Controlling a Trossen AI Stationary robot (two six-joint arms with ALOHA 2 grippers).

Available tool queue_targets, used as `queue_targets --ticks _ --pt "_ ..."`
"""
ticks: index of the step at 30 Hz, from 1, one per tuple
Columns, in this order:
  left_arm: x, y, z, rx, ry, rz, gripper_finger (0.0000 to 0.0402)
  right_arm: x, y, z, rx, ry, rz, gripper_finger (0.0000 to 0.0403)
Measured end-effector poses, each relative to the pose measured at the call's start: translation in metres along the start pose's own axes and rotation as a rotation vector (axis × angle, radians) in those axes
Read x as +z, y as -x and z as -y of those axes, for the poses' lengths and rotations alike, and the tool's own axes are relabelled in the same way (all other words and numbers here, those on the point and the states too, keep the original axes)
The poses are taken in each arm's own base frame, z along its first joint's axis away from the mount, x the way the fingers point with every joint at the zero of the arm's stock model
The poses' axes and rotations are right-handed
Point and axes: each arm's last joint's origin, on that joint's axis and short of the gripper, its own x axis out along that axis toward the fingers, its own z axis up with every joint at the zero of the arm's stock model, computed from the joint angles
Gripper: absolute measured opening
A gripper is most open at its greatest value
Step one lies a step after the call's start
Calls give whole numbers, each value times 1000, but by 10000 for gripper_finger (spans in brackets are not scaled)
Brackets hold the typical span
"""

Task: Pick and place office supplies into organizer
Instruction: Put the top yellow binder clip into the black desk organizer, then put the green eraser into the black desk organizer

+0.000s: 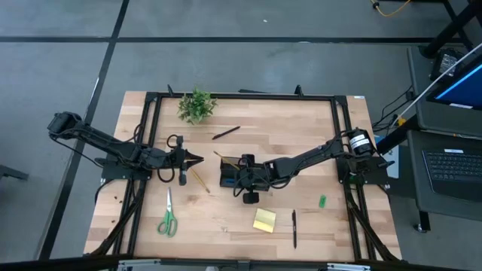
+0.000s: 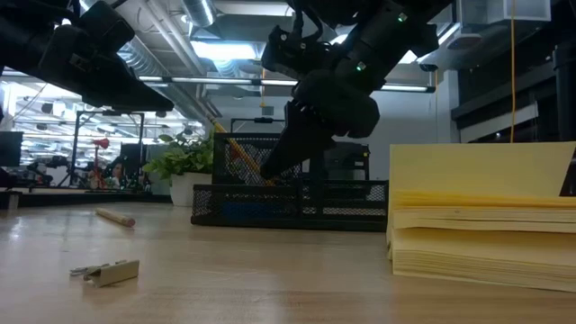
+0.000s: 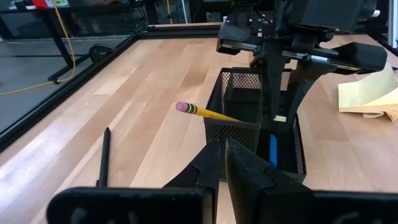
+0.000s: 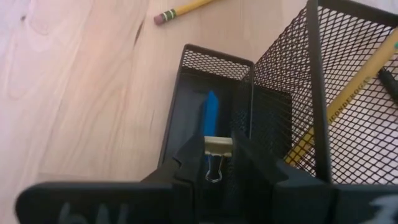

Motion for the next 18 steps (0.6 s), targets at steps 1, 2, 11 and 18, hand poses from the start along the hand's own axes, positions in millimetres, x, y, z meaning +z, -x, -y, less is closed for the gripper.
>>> queue_targets --ticks 1,2,11,18 --pt "0 0 0 0 0 0 20 0 0 0 0 4 1 79" --pt "0 0 0 0 0 0 21 0 0 0 0 4 1 79" --pt "0 0 0 0 0 0 22 0 0 -1 22 -12 2 104" --pt "0 0 0 0 1 1 25 0 0 -1 30 -23 3 159"
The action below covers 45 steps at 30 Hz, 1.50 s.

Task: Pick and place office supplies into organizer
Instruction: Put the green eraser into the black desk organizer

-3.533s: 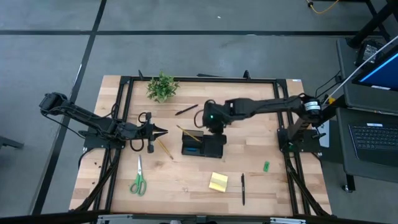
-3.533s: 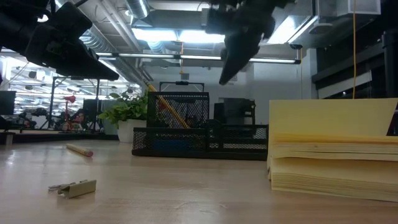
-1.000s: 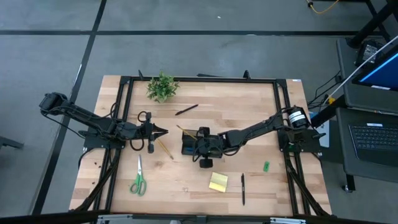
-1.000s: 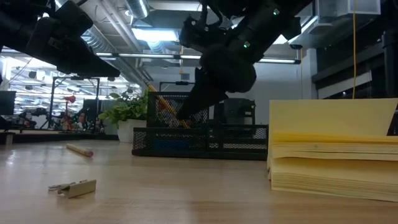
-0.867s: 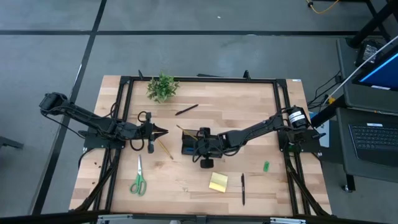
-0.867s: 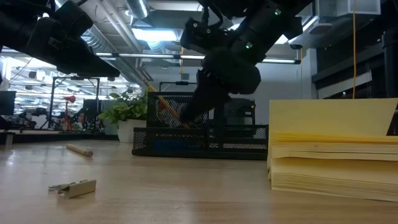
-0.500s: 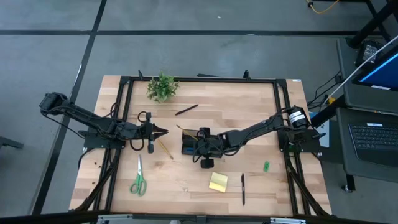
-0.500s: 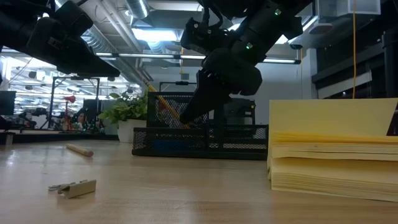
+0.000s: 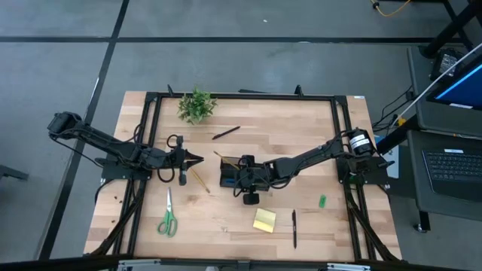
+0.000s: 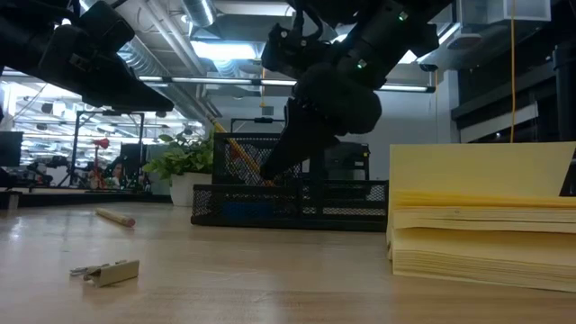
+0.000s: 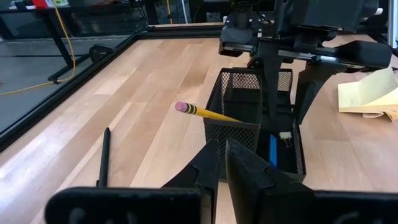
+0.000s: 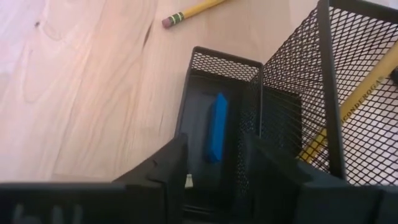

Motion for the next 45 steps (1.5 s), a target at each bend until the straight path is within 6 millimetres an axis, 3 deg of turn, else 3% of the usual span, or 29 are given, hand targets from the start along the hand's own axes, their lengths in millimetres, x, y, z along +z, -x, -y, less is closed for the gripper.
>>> queue_targets --ticks 5,11,16,21,30,45 --pt "0 0 0 0 0 0 24 12 5 -1 3 12 1 174" --pt "0 0 0 -9 0 -1 20 40 27 -6 -3 79 -67 174" --pt "0 0 2 -61 0 -5 22 49 42 -12 1 72 -132 174" --pt "0 0 2 -63 2 -3 19 44 57 -14 -8 -42 -207 168" --pt "0 0 2 -61 1 -2 24 30 106 -17 -151 -252 -354 147" --pt "0 0 2 -60 1 -3 21 0 142 -60 -382 -505 -471 148"
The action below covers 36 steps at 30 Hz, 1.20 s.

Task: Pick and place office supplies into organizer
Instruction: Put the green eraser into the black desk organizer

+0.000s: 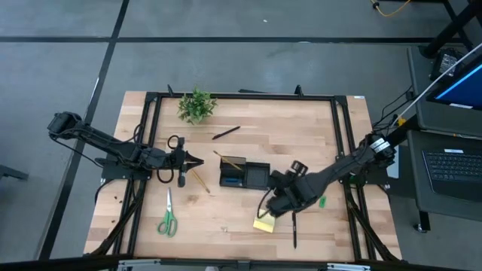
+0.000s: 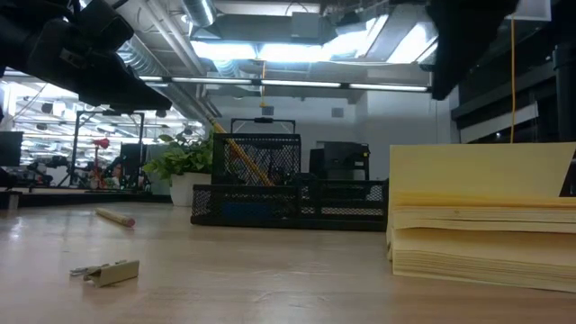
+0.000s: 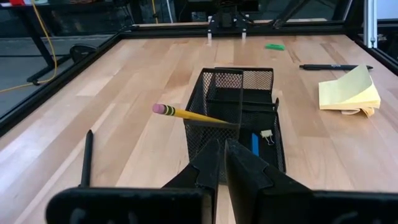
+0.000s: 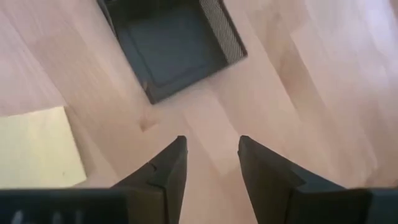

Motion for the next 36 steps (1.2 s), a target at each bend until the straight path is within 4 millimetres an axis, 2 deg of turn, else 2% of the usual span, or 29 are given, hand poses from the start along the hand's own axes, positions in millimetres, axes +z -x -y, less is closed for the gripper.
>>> queue_targets --ticks 11,19,23,31,36 --pt "0 0 1 -19 11 -2 22 -44 20 -10 -50 -191 -43 125" --pt "0 0 1 -22 52 -2 22 -75 33 -6 -167 -436 -179 108" --pt "0 0 1 -22 56 -3 20 -89 32 -9 -175 -490 -155 109" --pt "1 0 1 -23 83 4 21 -120 17 -7 -243 -610 -200 110" --pt "1 0 1 -23 84 5 21 -129 14 -2 -208 -696 -210 102"
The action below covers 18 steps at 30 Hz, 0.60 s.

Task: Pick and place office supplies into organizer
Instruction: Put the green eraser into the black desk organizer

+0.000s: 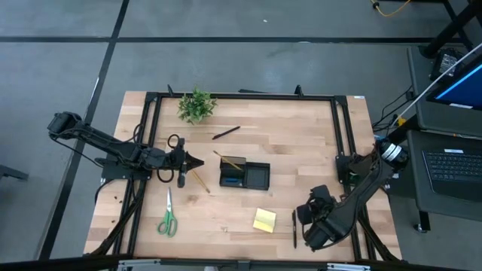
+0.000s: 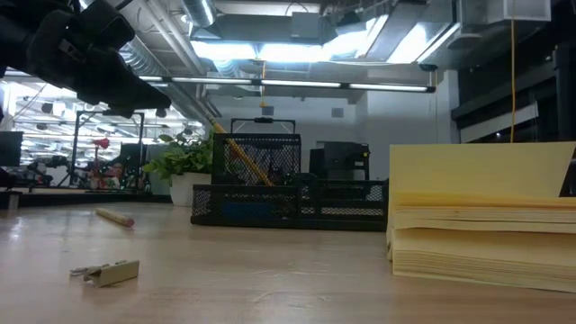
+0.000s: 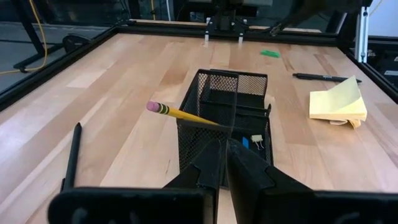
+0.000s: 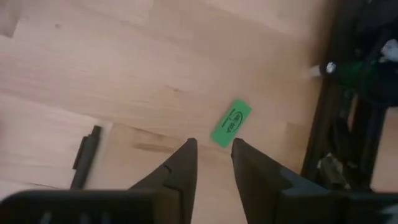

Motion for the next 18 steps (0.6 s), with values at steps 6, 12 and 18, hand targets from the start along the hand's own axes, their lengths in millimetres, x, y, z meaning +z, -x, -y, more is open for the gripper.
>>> queue_targets --ticks 6,12,18 --pt "0 0 0 0 0 0 24 1 -14 16 79 -83 -44 80" --pt "0 0 0 0 -1 -1 20 3 -42 29 159 -116 -106 66" --pt "0 0 0 0 -1 -1 22 11 -51 39 172 -152 -131 65"
